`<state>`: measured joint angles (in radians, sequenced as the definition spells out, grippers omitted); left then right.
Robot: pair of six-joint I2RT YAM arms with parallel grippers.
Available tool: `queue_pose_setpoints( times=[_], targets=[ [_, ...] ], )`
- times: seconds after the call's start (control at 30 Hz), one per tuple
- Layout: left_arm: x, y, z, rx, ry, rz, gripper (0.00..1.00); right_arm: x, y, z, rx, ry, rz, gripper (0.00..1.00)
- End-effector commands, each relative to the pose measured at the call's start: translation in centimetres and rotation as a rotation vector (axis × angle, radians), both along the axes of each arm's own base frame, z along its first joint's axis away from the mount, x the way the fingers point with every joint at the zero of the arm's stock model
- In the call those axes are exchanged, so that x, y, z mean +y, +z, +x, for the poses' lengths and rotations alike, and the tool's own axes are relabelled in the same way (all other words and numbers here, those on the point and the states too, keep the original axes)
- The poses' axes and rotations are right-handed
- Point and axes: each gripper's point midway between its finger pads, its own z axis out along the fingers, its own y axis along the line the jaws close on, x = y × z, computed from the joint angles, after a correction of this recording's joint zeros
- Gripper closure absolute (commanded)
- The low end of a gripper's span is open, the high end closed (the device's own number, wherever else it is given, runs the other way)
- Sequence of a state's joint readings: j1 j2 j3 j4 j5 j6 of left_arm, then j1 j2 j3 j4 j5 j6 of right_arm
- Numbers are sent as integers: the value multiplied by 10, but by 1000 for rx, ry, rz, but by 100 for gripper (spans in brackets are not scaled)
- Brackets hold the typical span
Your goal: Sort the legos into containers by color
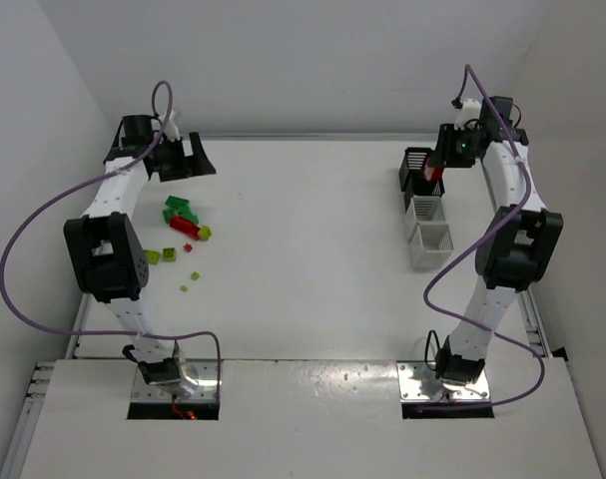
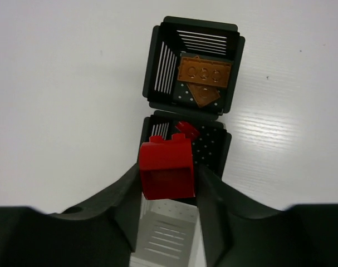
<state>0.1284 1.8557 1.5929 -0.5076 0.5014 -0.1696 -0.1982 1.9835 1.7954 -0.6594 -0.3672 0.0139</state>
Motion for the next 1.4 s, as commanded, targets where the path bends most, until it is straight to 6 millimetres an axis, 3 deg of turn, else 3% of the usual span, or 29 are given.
queue_pose_setpoints(
  times=[0.0,0.1,0.2,0.23,0.27,0.33,0.37,0.43,0.53,0.57,0.6,0.8,0.87,0.93,1.03,1.1,1.27,1.37],
  targets=[
    [-4,31,-7,-89,-94,55,1,-4,26,-3,-68,15,-73,53],
    [-1,34,-10,-87,-103,202,1,1,27,-5,-67,24,-73,41],
    [15,30,-9,-80,-11,281,1,1,31,-6,-76,24,-74,36],
    [20,41,-11,-100,22,298,1,6,31,-5,-79,42,-81,36],
    [31,37,-13,-104,46,300,1,6,35,-3,-90,41,-83,35],
    [39,46,-19,-143,102,250,1,15,60,1,-158,73,-84,32],
    [46,66,-21,-217,135,231,1,21,63,-1,-163,119,-112,32],
    [38,58,-32,-206,91,219,1,40,88,-1,-223,173,-148,34],
    [37,38,-53,-132,-19,267,1,57,102,-2,-266,266,-232,35],
    [38,41,-54,-138,-10,276,1,60,106,-1,-280,283,-259,33],
    [42,30,-63,-111,-19,311,1,63,109,-3,-287,305,-284,33],
    [79,-14,-80,30,97,466,1,83,95,-2,-286,369,-340,33],
    [91,-25,-85,79,183,469,7,93,90,-3,-275,379,-305,33],
    [95,-42,-92,141,247,428,15,102,90,-4,-272,384,-272,33],
    [92,-63,-94,210,294,331,19,109,77,-6,-243,387,-242,33],
    [80,-70,-92,230,278,259,19,119,78,-5,-256,406,-241,33],
    [86,-94,-88,309,401,78,19,128,74,-6,-249,425,-238,33],
    [90,-98,-86,332,469,3,19,132,70,-8,-239,429,-244,33]
  ],
)
